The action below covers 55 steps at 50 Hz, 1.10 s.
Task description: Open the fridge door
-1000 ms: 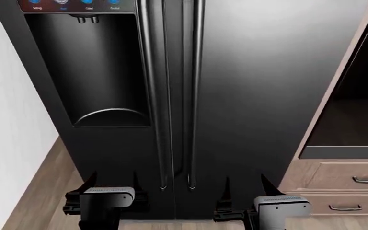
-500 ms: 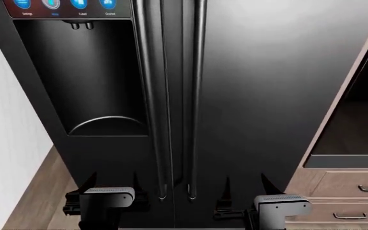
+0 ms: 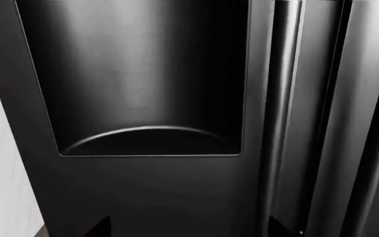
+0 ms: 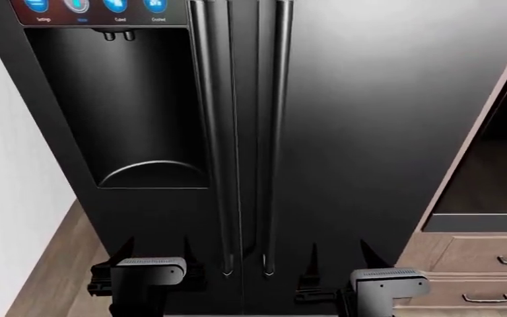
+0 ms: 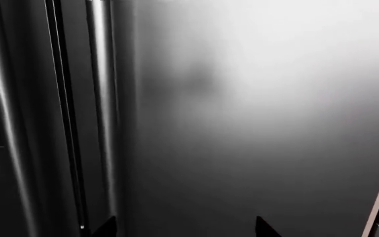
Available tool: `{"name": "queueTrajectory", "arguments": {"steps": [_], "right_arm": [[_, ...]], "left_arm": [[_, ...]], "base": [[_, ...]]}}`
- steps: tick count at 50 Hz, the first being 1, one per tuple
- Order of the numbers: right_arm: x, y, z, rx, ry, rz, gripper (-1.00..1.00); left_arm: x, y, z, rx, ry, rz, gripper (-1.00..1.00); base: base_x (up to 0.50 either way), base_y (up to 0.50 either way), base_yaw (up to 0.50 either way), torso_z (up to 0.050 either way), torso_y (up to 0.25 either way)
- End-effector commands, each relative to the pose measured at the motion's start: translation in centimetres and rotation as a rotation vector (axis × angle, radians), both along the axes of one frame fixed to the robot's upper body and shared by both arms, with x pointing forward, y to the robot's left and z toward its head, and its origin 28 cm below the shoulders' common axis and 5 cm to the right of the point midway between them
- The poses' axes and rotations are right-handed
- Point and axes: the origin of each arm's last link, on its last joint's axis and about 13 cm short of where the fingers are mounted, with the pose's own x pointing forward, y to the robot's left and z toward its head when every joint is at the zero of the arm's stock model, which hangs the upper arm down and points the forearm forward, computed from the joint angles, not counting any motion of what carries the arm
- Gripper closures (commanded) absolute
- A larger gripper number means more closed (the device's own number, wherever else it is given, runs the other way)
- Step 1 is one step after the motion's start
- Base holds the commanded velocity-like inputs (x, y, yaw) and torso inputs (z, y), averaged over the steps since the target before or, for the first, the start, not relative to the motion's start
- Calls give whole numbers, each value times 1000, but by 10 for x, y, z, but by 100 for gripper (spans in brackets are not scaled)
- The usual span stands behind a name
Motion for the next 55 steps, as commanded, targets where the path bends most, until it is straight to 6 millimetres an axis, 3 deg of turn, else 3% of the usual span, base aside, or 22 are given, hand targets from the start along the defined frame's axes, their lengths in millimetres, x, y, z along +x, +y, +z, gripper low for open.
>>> {"name": "queueTrajectory", "arguments": {"steps": [1,11,24,30,36,40,42,46,50,55], "right_arm": [[0,0,1,-11,-13,-6,-100],[10,3,2,5,-11,-23,-100],[1,-1,0,16,-7,-27,-100],[9,4,0,21,13,-6,-100],[-1,6,20,76,-32,6,-100],[-5,29,55,64,-53,112,-100],[-6,32,61,48,-59,121,-100],[1,40,83,39,-32,155,-100],[4,43,91,42,-27,168,-100],[25,48,102,15,-18,177,-100]], "left_arm": [[1,0,-1,-14,-7,-5,-100],[0,0,-1,-13,-7,-6,-100],[1,0,-1,-9,-6,-5,-100],[2,1,-1,-10,-3,-4,-100],[2,0,-1,-9,-2,-3,-100],[1,0,-1,-12,-1,-2,-100],[1,0,-1,-14,0,-2,-100],[0,1,-2,-19,-1,-2,-100],[0,1,-1,-21,0,-1,-100],[0,1,-2,-22,1,0,-100]], "base": [[51,219,0,0,0],[113,219,0,0,0],[259,4,0,0,0],[190,0,0,0,0],[0,0,0,0,0],[0,0,0,0,0],[0,0,0,0,0],[0,0,0,0,0],[0,0,0,0,0],[0,0,0,0,0]]}}
